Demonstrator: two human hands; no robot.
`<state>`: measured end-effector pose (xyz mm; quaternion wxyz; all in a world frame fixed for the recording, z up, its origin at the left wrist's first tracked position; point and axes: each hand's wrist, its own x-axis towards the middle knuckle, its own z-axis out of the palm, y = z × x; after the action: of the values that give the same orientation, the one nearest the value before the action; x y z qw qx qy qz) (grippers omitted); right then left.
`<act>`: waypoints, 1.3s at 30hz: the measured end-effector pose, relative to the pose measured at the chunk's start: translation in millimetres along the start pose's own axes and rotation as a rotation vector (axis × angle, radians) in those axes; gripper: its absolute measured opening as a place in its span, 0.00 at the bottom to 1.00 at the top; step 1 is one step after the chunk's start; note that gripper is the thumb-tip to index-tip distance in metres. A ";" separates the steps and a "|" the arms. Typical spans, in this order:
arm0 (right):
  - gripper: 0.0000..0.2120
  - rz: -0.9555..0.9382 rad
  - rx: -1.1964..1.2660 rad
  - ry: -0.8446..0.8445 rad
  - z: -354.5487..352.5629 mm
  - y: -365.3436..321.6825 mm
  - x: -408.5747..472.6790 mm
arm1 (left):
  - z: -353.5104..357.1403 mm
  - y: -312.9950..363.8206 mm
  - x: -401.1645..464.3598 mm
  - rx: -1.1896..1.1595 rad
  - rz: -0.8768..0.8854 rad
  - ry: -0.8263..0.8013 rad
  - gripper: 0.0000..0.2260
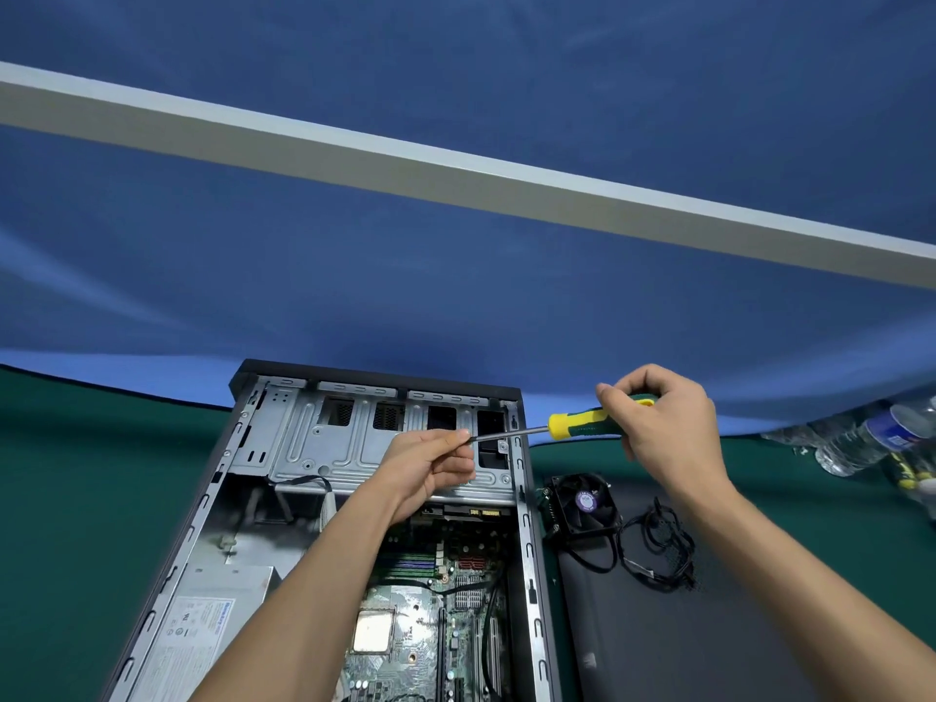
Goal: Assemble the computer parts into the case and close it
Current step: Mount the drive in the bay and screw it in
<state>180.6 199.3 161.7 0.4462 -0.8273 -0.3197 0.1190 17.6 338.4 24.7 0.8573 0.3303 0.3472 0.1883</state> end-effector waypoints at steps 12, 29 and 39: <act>0.04 0.149 0.087 -0.134 0.1 -7.2 -2.2 | 26.3 -8.3 -4.3 -0.451 -0.040 0.138 0.06; 0.08 0.078 0.161 -0.041 1.4 12.0 -28.1 | 55.8 -16.5 -20.3 -0.581 -0.070 0.266 0.10; 0.07 0.006 -0.064 -0.041 -1.9 14.0 -29.3 | 33.3 -42.5 -32.0 -0.321 -0.166 0.587 0.15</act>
<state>164.9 173.8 148.8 0.4125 -0.8395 -0.3300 0.1271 23.6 276.0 28.2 0.7742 0.0936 0.5708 0.2570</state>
